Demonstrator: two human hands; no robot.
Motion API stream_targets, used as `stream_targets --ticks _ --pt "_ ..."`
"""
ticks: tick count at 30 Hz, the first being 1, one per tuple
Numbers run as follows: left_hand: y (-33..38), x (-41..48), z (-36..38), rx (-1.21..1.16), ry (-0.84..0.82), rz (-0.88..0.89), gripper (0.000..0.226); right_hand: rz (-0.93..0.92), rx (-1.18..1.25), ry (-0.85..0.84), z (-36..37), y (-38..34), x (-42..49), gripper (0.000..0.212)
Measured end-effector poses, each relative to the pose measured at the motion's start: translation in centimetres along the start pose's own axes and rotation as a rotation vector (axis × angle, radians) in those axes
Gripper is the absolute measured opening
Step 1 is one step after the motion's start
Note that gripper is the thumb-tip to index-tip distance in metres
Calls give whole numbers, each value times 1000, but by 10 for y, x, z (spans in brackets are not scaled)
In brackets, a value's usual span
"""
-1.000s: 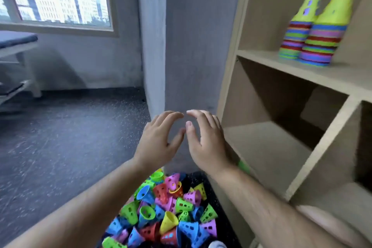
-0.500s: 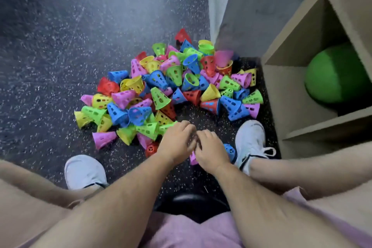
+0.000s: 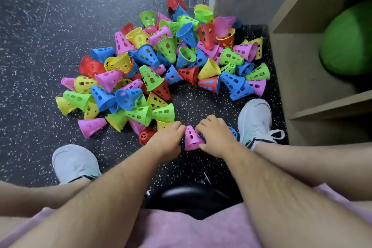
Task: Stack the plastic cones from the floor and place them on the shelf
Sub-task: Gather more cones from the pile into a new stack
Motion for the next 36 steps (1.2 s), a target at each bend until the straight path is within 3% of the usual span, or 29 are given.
stream_targets --ticks 6,9,15,18,20,22,24,27,31,36 --pt "12 0 21 -42 -135 -67 38 45 43 -27 23 0 4 7" --pt "11 3 19 -100 -71 -76 48 108 114 55 12 10 3 20" --pt "5 12 -21 -254 169 -57 79 205 341 260 -29 30 10 14" --pt "5 17 -46 -305 302 -69 63 251 497 255 -27 34 10 17" --pt "6 21 -52 -286 304 -85 55 312 596 325 -39 43 1 21" --pt "3 24 -47 -288 251 -141 62 368 648 414 -50 59 -12 30" --pt "3 26 -37 -281 194 -180 65 404 568 404 -50 74 -22 35" --pt "8 29 -27 -280 151 -189 56 403 420 258 -30 80 -28 46" --pt "13 31 -21 -305 124 -192 53 292 351 154 -13 67 -23 63" --pt "5 29 -22 -361 130 -233 51 170 240 124 -10 60 -18 36"
Point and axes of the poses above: each hand's wrist, its own x-axis towards the middle knuckle, its own z-axis out of the palm, y = z × x, the point moved 10 cm from there along x, towards the middle knuckle, and after that the axes turned 15 degrees about x, right-handed, at the moved point
